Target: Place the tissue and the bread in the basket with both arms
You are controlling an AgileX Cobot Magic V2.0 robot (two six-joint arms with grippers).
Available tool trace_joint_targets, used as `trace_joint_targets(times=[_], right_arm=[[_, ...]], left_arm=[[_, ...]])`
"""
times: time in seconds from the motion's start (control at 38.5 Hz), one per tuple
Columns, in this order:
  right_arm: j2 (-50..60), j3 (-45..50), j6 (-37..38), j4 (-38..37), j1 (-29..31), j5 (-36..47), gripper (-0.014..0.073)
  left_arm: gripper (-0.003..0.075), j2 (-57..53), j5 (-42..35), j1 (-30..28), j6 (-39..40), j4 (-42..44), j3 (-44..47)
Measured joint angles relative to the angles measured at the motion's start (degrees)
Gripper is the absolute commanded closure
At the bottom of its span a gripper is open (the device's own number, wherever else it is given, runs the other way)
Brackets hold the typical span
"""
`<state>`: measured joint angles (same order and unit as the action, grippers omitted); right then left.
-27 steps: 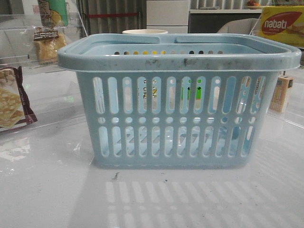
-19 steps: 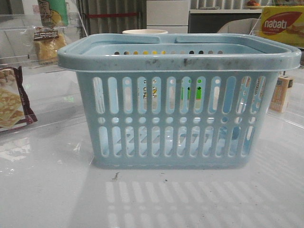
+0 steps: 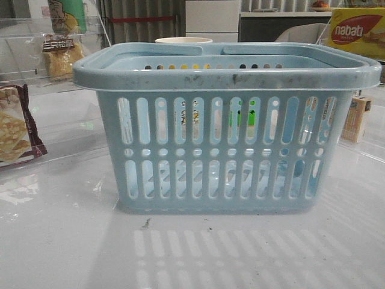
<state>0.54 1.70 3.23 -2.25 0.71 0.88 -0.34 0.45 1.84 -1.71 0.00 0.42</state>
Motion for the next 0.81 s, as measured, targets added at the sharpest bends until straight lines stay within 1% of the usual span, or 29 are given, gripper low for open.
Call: trace_joint_targets(times=[0.16, 0.29, 0.39, 0.6, 0.7, 0.81], right_arm=[[0.00, 0.00, 0.00, 0.00, 0.00, 0.22, 0.0538], [0.00, -0.13, 0.00, 0.00, 0.00, 0.39, 0.0538], [0.00, -3.80, 0.00, 0.00, 0.00, -1.93, 0.0538], [-0.58, -17.55, 0.00, 0.00, 0.00, -8.30, 0.0538], [-3.75, -24.32, 0.00, 0.00, 0.00, -12.49, 0.0538], [-8.36, -31.13, 0.00, 0.00, 0.00, -17.65, 0.0538]], left_arm=[[0.0629, 0.00, -0.45, 0.00, 0.00, 0.00, 0.00], [0.0629, 0.00, -3.20, 0.00, 0.00, 0.00, -0.25], [0.0629, 0.00, -2.85, 0.00, 0.00, 0.00, -2.66], [0.0629, 0.34, -0.08, 0.00, 0.00, -0.33, -15.79], [0.0629, 2.70, 3.04, 0.00, 0.00, -0.97, -23.10], [0.0629, 6.65, 7.97, 0.00, 0.00, -1.22, -30.21]])
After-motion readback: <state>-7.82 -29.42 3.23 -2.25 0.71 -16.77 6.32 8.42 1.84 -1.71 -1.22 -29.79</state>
